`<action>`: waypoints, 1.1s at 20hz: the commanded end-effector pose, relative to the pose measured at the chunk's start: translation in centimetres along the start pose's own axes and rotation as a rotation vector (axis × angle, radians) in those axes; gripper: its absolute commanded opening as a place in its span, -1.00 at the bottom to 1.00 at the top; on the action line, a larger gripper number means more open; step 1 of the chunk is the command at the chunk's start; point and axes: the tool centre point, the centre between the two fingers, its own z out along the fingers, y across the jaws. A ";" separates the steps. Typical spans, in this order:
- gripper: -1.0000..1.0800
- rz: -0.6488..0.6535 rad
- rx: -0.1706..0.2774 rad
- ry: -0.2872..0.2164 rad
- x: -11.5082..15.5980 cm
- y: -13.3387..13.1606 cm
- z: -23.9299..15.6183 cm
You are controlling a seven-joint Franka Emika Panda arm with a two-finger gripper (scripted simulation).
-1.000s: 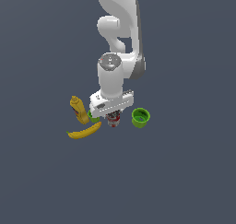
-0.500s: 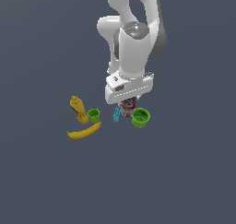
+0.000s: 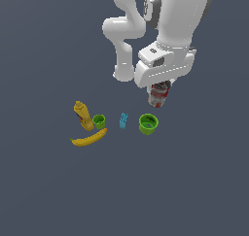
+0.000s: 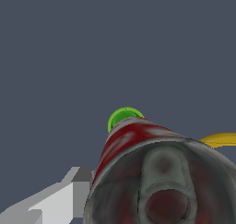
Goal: Pick up a designated object from a clutter of objects.
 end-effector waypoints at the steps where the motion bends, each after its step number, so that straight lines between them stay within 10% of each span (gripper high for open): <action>1: -1.00 0.000 0.000 0.003 0.6 -2.0 -2.7; 22: -1.00 0.001 0.003 0.004 4.2 -10.8 -13.9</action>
